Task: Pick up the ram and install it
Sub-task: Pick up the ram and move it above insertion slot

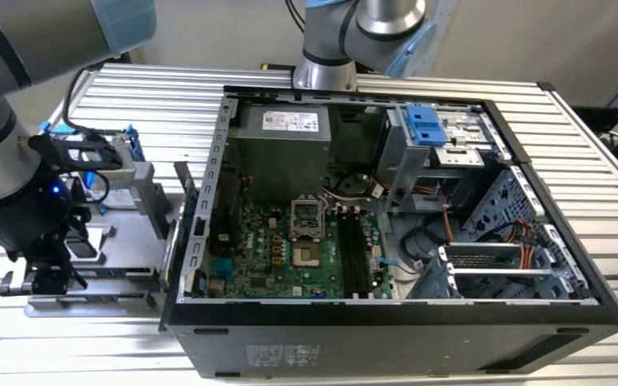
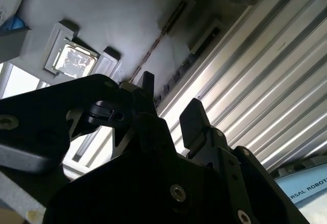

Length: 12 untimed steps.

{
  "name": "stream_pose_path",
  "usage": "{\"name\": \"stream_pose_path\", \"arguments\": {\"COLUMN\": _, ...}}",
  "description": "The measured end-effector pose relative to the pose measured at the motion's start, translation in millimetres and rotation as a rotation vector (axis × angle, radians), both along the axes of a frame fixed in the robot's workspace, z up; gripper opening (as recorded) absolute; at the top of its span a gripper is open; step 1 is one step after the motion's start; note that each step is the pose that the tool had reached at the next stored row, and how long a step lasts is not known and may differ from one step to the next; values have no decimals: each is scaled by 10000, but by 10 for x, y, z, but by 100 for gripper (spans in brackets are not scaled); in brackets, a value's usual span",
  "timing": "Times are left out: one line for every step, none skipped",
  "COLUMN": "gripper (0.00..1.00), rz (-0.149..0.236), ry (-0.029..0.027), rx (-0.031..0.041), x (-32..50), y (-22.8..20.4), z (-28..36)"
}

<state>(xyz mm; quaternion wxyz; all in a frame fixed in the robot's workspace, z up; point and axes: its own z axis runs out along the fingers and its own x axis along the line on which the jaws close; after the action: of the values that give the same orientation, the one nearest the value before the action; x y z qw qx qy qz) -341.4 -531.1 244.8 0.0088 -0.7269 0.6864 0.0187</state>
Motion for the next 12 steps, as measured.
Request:
{"name": "stream_pose_path", "arguments": {"gripper": 100, "rz": -6, "ry": 1, "rx": 0, "x": 0, "y": 0, "z": -18}}
{"name": "stream_pose_path", "arguments": {"gripper": 100, "rz": -13, "ry": 0, "rx": 0, "x": 0, "y": 0, "z": -36}}
{"name": "stream_pose_path", "arguments": {"gripper": 100, "rz": -21, "ry": 1, "rx": 0, "x": 0, "y": -1, "z": -54}}
{"name": "stream_pose_path", "arguments": {"gripper": 100, "rz": -31, "ry": 1, "rx": -1, "x": -1, "y": -4, "z": -72}}
{"name": "stream_pose_path", "arguments": {"gripper": 100, "rz": -38, "ry": 0, "rx": 0, "x": -1, "y": -7, "z": -91}}
{"name": "stream_pose_path", "arguments": {"gripper": 100, "rz": -43, "ry": 1, "rx": -1, "x": 0, "y": -12, "z": -109}}
{"name": "stream_pose_path", "arguments": {"gripper": 100, "rz": -49, "ry": 2, "rx": -2, "x": 0, "y": -18, "z": -125}}
{"name": "stream_pose_path", "arguments": {"gripper": 100, "rz": -56, "ry": 2, "rx": -1, "x": 0, "y": -24, "z": -143}}
{"name": "stream_pose_path", "arguments": {"gripper": 100, "rz": -64, "ry": 2, "rx": -2, "x": 0, "y": -31, "z": -162}}
{"name": "stream_pose_path", "arguments": {"gripper": 100, "rz": -71, "ry": 1, "rx": 0, "x": 0, "y": -38, "z": -181}}
{"name": "stream_pose_path", "arguments": {"gripper": 100, "rz": -79, "ry": 0, "rx": 1, "x": 0, "y": -44, "z": -200}}
{"name": "stream_pose_path", "arguments": {"gripper": 100, "rz": -88, "ry": 0, "rx": 1, "x": 0, "y": -48, "z": -219}}
